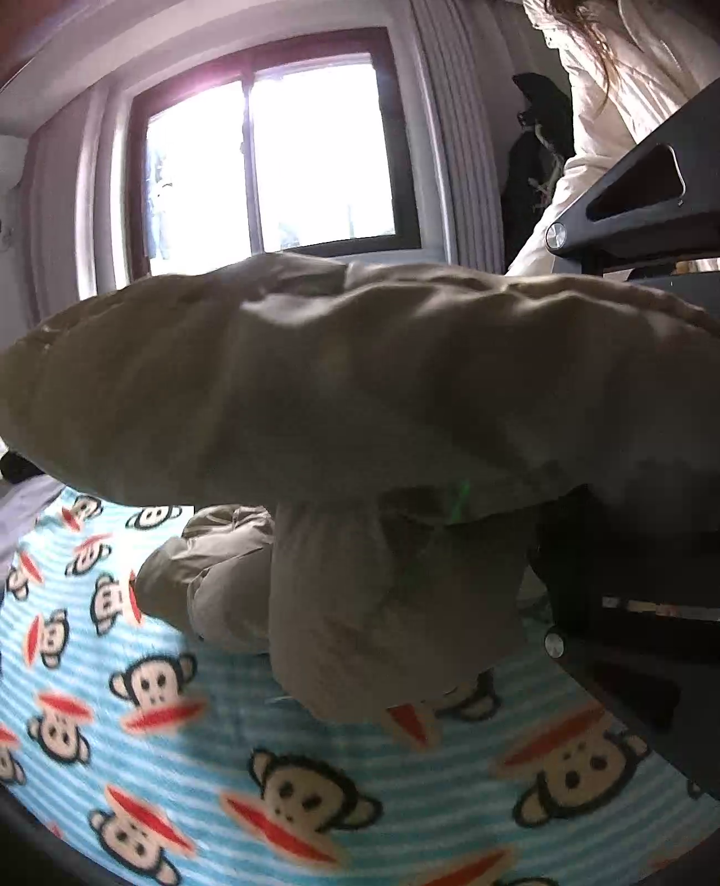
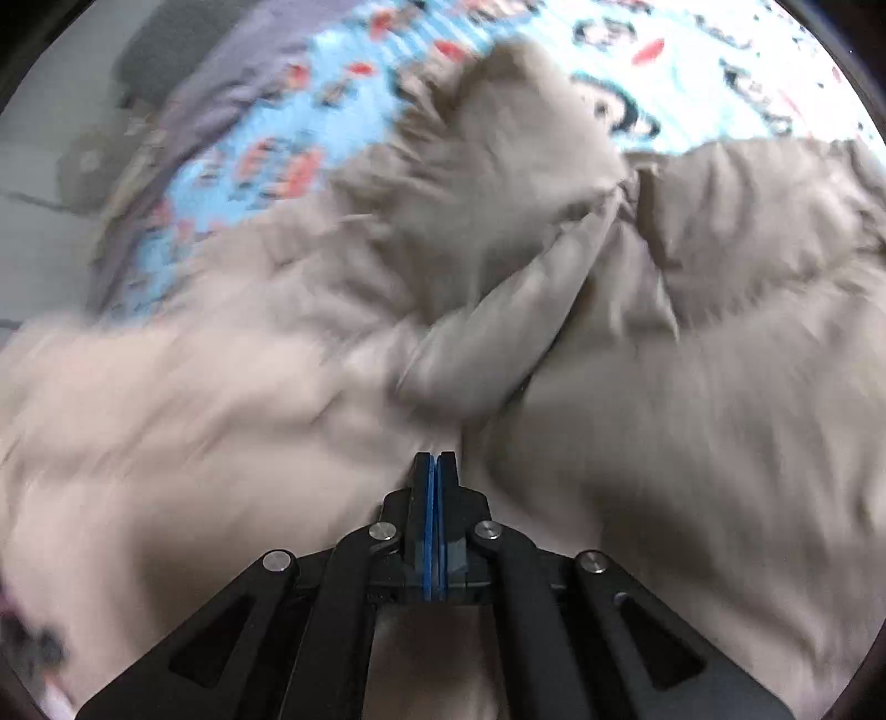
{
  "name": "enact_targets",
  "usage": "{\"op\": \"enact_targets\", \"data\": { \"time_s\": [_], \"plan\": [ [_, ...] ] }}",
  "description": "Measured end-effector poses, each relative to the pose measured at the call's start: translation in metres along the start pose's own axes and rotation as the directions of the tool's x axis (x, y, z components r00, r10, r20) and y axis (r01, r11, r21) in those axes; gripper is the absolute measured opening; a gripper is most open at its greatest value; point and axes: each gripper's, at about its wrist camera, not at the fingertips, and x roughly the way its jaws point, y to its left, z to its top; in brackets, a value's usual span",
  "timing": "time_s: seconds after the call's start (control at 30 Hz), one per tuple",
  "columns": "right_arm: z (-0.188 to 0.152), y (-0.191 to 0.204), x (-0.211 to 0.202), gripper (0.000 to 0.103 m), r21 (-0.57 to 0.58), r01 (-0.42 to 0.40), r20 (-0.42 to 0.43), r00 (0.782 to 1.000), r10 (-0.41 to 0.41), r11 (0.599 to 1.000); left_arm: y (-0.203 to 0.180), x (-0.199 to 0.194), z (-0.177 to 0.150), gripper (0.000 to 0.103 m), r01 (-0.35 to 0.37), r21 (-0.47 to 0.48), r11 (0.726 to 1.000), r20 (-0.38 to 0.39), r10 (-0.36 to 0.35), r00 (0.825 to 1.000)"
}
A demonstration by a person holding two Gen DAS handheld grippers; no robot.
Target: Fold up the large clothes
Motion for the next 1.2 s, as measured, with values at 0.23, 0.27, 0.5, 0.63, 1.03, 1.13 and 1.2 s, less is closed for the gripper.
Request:
{"op": "enact_targets", "data": {
  "time_s": [0.23,0.27,0.5,0.63,1.03,1.13,1.2],
  "plan": [
    [-0.116,-0.023,-0.041,0.000,0.037,-0.077,-0.017,0.997,0.077,0.996,-0.038,0.018,0.002,0.028,-0.077,-0.010,0.997,-0.002,0.077,0.997],
    [-0.122,-0.028,-0.031,0.000,0.069,-0.090,-0.034,0.995,0.093,0.994,-0.048,0.024,0.002,0.028,-0.093,-0.011,0.996,-0.006,0.093,0.996],
    [-0.125,-0.073,0.006,0.000,0.226,-0.279,-0.021,0.956,0.291,0.933,-0.168,0.134,0.012,0.032,-0.266,0.188,0.946,-0.096,0.287,0.953],
    [-0.128,-0.101,-0.008,0.000,0.307,-0.385,-0.009,0.913,0.407,0.870,-0.220,0.209,0.006,0.067,-0.287,0.335,0.898,-0.125,0.344,0.931],
    [-0.176,-0.214,-0.175,0.076,0.359,-0.281,0.280,0.942,0.185,0.890,-0.225,0.380,0.018,0.080,-0.234,0.364,0.902,-0.258,0.339,0.905],
    [-0.181,-0.215,-0.196,0.076,0.342,-0.346,0.342,0.912,0.227,0.874,-0.233,0.391,0.011,0.080,-0.249,0.390,0.887,-0.262,0.366,0.893],
    [-0.183,-0.217,-0.200,0.076,0.336,-0.389,0.364,0.894,0.262,0.858,-0.235,0.400,0.011,0.080,-0.262,0.411,0.873,-0.268,0.391,0.881]
  ]
}}
